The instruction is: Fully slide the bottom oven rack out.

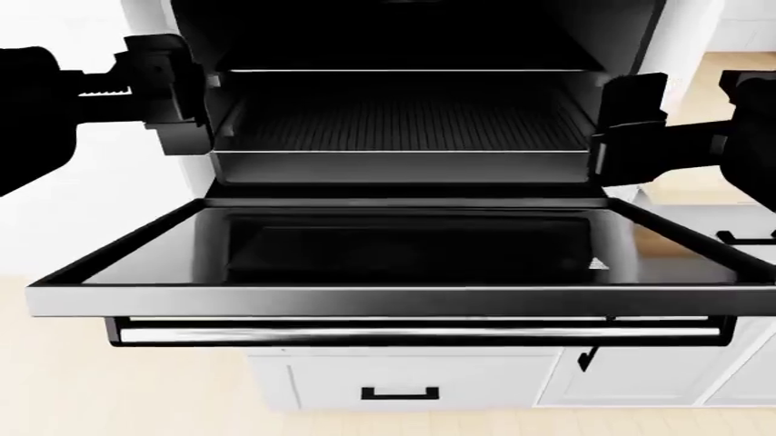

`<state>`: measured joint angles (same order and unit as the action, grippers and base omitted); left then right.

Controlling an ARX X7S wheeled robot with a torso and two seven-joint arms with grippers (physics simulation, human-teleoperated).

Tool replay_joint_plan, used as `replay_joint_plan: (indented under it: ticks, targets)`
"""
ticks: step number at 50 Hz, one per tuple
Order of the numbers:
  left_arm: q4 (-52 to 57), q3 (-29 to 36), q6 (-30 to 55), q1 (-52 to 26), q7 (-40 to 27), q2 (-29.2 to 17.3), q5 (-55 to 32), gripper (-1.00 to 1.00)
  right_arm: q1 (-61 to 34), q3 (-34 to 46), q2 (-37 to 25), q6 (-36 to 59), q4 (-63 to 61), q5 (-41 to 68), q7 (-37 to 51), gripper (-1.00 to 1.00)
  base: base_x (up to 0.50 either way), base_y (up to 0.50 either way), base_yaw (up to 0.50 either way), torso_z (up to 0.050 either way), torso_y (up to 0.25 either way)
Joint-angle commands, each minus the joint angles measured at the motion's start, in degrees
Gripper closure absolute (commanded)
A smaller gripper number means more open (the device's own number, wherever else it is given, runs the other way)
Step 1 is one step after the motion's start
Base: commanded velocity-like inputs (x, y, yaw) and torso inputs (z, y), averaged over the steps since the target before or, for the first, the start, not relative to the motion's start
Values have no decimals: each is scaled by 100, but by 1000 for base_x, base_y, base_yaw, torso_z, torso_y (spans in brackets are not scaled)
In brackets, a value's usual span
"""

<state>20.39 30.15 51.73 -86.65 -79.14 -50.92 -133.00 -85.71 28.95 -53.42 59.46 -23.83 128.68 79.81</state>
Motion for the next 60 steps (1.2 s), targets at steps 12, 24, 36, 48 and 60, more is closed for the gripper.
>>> replay_joint_plan:
  ticks: [12,24,36,48,60]
  targets:
    - [-48,143,-8,-117,9,38,22,-100,3,65,-124,-79,-47,39,-44,-100,500,-1,0,0,1]
    - [-40,198,-39,-155,0,19,19,-100,205,64,-216,-152,-122,-72,-128,-100,500,-1,0,0,1]
    - [-12,234,-81,-106,31,-22,38,-100,478,55,-268,-293,-172,-185,-230,-100,355,0,0,0,2]
    - [-8,365,-134,-54,-29,-14,-37,-100,594,160,-298,-295,-162,-65,-296,-100,66,0,0,0,1]
    - [-317,654,-57,-61,-12,126,-192,-100,384,428,-69,-281,229,62,-197,-100,0,0,0,0,0]
